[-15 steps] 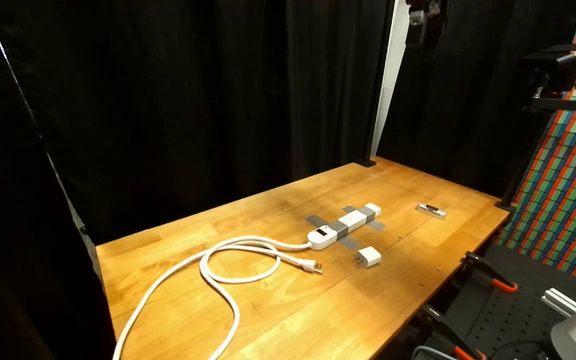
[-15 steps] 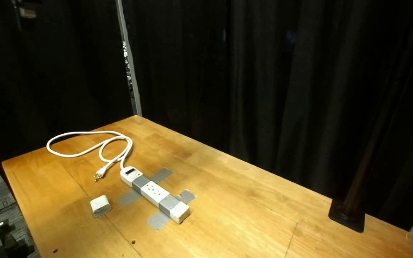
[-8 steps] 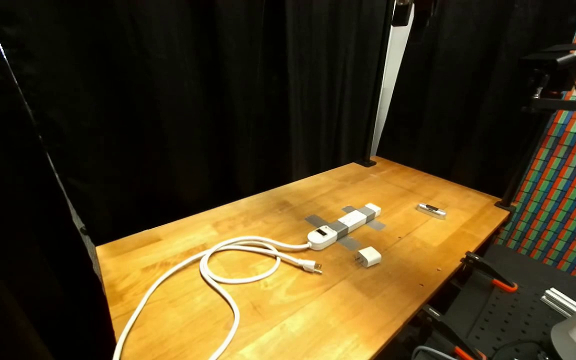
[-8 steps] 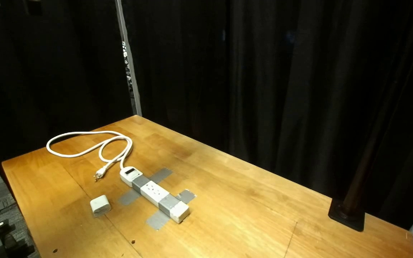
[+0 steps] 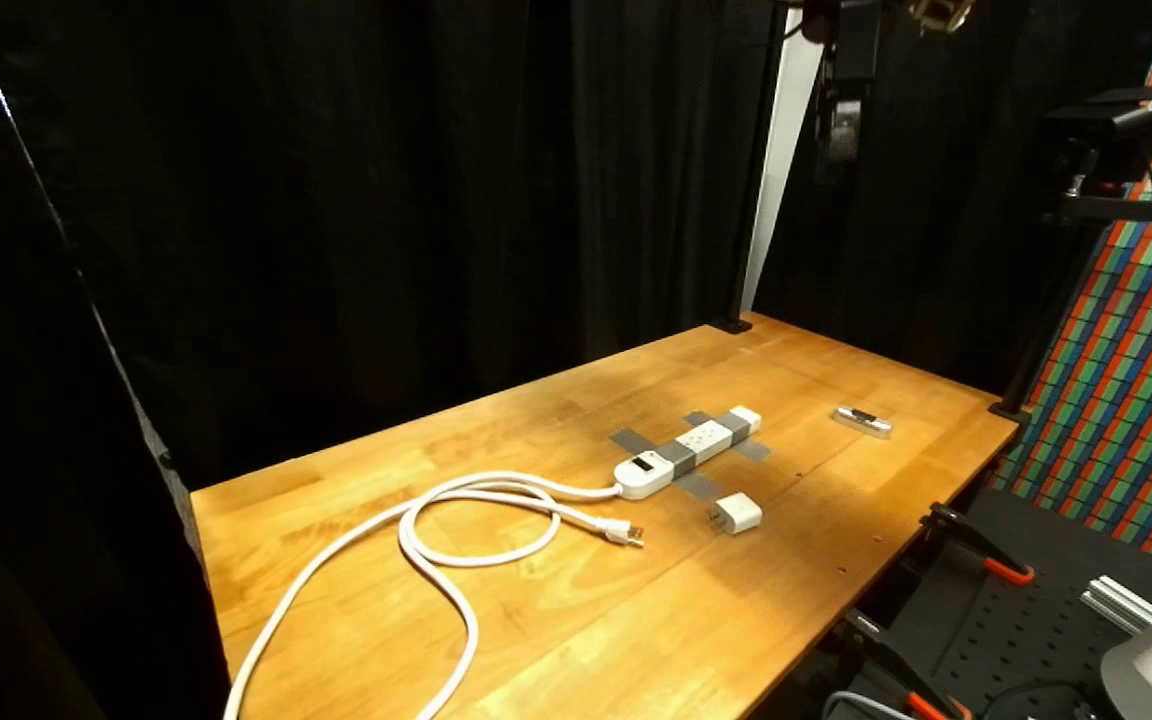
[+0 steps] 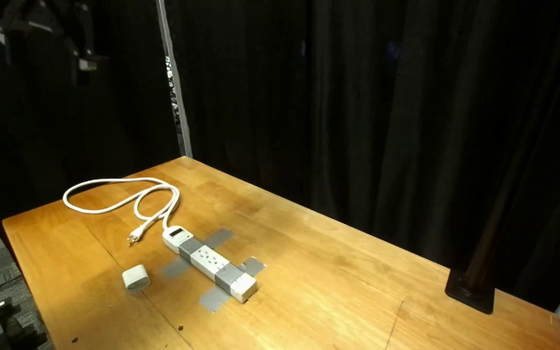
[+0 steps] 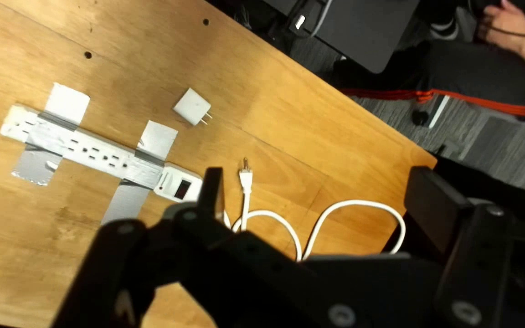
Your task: Plug the charger head into the extension cable
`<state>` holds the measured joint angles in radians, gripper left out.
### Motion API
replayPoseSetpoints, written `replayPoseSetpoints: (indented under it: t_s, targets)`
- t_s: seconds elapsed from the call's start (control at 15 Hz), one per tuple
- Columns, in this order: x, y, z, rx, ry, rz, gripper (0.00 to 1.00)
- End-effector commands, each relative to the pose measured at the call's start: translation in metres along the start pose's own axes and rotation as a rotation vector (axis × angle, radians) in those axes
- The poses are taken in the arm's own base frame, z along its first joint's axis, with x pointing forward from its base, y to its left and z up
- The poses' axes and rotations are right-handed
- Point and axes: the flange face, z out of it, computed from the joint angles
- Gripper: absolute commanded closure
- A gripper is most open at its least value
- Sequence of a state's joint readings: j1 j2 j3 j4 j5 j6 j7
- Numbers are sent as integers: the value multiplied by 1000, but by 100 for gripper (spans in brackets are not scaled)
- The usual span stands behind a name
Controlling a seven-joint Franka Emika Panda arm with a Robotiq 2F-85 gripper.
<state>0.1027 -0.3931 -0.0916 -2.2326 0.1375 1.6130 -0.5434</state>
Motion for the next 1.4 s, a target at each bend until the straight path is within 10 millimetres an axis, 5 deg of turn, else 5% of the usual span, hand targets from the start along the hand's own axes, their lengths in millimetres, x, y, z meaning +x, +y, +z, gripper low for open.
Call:
replayPoseSetpoints:
  t_s: [0.0,0.33,0.67,1.0,1.33]
  targets:
    - [5,56,58,24,-81,-187,0]
    - [13,117,166,101,-181,-443,0]
    - [13,120,253,273,-382,-600,0]
    - [13,117,276,307,-430,-567,0]
    - [15,124,275,245,-387,-592,0]
